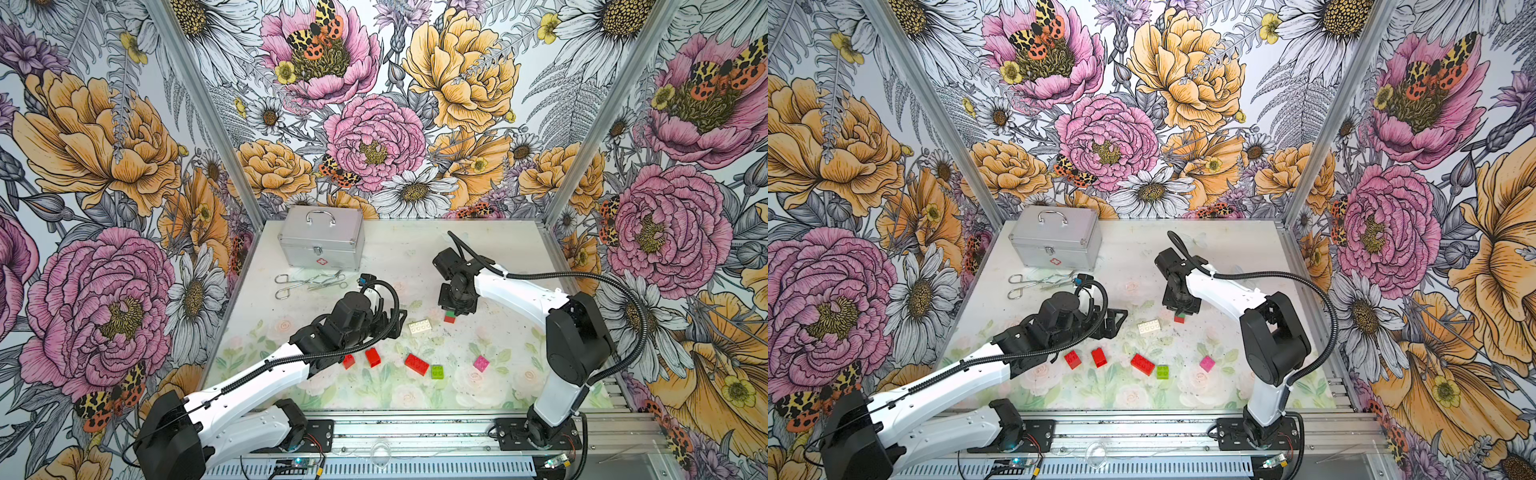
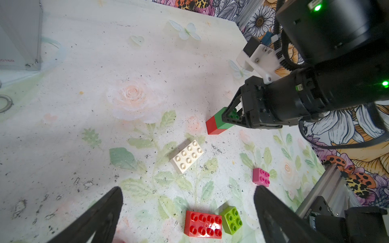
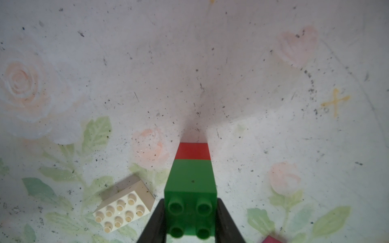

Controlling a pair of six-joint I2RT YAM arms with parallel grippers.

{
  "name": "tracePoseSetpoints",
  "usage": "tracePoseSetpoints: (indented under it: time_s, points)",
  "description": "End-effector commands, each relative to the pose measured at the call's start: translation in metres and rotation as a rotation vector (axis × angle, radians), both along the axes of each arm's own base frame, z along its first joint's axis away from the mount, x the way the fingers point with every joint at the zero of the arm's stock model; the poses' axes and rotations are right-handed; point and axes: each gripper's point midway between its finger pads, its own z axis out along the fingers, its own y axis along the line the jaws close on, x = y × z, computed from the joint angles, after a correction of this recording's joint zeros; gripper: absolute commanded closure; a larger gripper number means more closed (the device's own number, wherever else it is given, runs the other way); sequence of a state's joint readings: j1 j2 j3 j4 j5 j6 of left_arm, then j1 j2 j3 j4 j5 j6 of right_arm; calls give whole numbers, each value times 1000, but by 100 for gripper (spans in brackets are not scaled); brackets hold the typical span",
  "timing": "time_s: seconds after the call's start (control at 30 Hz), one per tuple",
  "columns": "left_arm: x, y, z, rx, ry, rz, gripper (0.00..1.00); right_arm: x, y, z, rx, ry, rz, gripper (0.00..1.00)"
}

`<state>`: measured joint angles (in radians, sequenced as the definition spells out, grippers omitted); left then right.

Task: Assemble the letter r with lego
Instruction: Assemble the lego brick with the lego brick.

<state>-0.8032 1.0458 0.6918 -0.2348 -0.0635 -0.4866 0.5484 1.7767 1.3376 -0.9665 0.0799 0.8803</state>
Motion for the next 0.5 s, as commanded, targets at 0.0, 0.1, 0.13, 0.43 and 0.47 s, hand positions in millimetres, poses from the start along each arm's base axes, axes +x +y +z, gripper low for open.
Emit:
tracePoseSetpoints:
  time_s: [0.0,0.1,0.13,0.43,0.47]
  points:
    - [4,-3,2,18,-26,-4,1,-14,-2,-32,-26,106,10,75]
    - [5,-2,3,19,-31,-2,1,-9,2,-23,-27,84,38,75]
    - [5,-2,2,21,-29,-2,1,-7,6,-21,-18,80,55,75]
    - [2,12,7,26,-48,37,1,31,32,4,-9,7,150,75]
    - [1,14,9,25,-52,43,1,36,34,4,-6,3,155,75]
